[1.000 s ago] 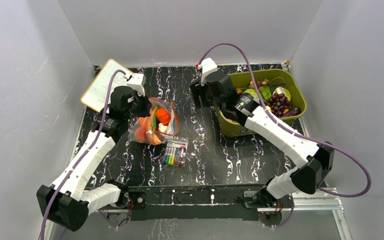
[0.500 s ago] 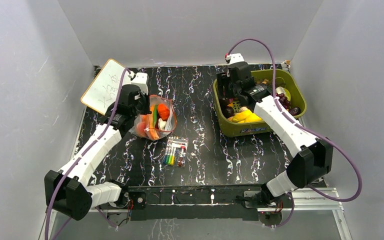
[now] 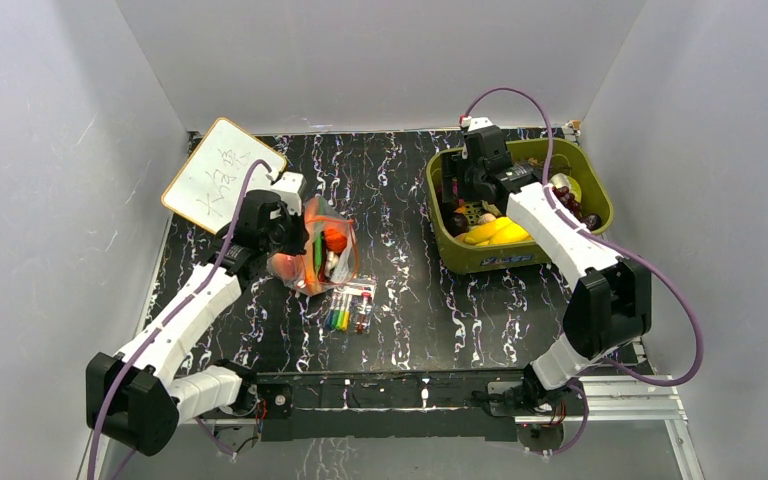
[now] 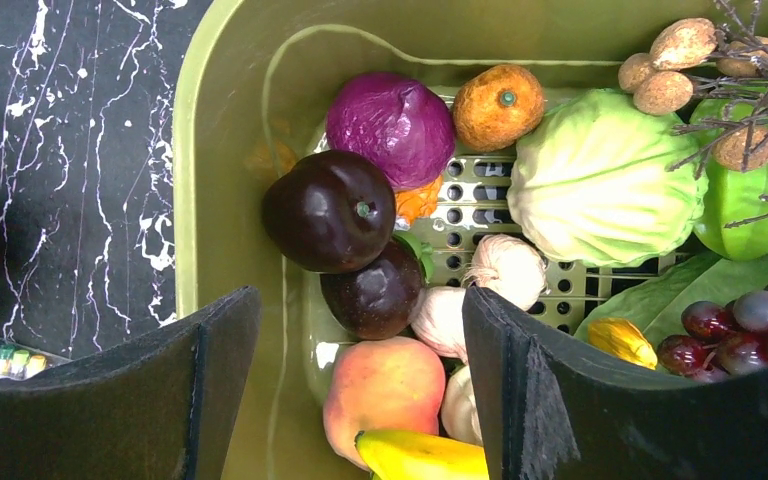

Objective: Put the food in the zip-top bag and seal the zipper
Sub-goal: Pick up the fake fruit from the bin.

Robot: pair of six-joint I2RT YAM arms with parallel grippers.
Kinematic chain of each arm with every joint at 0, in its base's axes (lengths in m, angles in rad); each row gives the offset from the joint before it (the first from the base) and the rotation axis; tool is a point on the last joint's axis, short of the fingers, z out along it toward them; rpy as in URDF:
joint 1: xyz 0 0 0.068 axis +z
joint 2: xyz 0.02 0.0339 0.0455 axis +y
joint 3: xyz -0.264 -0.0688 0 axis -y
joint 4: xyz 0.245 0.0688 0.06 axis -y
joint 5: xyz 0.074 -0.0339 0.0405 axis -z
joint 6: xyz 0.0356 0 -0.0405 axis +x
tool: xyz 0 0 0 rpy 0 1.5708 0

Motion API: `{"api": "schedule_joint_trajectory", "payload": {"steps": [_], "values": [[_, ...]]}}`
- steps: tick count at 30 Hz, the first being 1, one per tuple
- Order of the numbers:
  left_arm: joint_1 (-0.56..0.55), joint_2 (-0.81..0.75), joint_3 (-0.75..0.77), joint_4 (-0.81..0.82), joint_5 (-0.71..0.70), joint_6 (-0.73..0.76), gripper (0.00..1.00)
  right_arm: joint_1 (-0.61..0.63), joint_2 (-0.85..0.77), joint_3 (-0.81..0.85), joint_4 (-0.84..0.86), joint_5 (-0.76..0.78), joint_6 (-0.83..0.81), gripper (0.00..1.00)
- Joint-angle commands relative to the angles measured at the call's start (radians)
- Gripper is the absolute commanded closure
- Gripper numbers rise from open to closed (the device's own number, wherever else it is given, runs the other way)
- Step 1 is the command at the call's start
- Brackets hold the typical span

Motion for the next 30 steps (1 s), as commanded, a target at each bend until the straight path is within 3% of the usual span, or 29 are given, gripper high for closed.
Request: {"api": "schedule_joint_trajectory", "payload": {"steps": [1, 5, 12, 22, 30], "values": [[-0.003, -0.056, -0.032, 0.009, 0.070, 0.015, 1.00, -0.018, -0.002, 0.015, 0.046, -0.043, 0.012, 0.28], [-0.002, -0.068, -0.041, 0.020, 0.075, 0.014, 1.00, -0.029, 0.023, 0.030, 0.048, -0.050, 0.013, 0.28], [-0.002, -0.078, -0.068, 0.036, 0.080, 0.013, 1.00, -0.072, 0.073, 0.041, 0.072, -0.110, 0.039, 0.38], [-0.003, -0.082, -0.072, 0.048, 0.089, 0.016, 1.00, -0.080, 0.139, 0.048, 0.134, -0.279, 0.030, 0.27], [-0.002, -0.088, -0.076, 0.050, 0.071, 0.021, 1.00, -0.085, 0.232, 0.069, 0.117, -0.297, 0.017, 0.28]]}}
